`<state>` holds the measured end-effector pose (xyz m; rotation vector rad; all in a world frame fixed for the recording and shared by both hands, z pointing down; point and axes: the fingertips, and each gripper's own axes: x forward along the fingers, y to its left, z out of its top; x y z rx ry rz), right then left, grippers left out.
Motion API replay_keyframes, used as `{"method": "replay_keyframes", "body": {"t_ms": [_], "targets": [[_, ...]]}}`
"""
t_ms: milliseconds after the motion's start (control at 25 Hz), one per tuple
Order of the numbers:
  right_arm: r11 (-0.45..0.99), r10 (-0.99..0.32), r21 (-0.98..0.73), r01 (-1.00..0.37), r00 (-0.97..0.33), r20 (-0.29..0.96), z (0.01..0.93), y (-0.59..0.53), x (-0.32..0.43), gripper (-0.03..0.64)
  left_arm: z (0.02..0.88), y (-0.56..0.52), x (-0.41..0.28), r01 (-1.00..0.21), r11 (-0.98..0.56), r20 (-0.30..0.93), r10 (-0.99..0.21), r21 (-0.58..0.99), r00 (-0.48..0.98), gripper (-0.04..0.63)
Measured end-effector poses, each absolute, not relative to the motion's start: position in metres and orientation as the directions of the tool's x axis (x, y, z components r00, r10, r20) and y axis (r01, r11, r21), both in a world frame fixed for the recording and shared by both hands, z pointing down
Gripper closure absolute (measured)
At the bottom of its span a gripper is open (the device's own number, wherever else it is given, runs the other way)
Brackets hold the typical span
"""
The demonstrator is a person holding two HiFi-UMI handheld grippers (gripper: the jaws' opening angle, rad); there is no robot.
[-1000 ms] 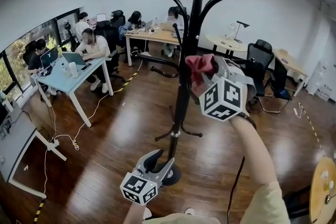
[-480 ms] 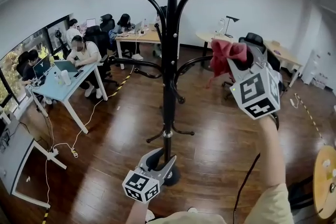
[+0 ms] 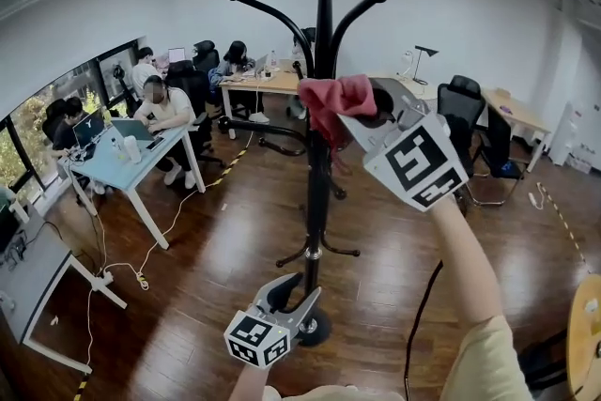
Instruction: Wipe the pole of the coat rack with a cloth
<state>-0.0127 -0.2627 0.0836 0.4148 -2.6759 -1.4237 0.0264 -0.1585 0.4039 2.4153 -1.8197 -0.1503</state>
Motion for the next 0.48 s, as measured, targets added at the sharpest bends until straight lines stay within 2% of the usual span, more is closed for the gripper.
{"method": "replay_keyframes", "body": {"t_ms": [120,240,480], "targets": [[0.481,-0.312,0.855,-0.196,-0.949,-0.042,0.083,-0.286,-0.055,0.571,0.397,-0.153,0.013,-0.958,-0.249,-0.012,-0.968,0.141,0.250,0.426],[0.396,-0.382,0.885,-0.247,-0.920,-0.086,0.072,-0.307,-0.069,0.571,0.396,-0.146,0.001,-0.966,-0.219,-0.016,-0.976,0.140,0.219,0.426],[0.097,-0.467,0.917,-0.386,-0.831,-0.301,0.017,-0.296,-0.028,0.571,0.403,-0.143,-0.005,-0.968,-0.205,0.010,-0.978,0.141,0.209,0.426]]}}
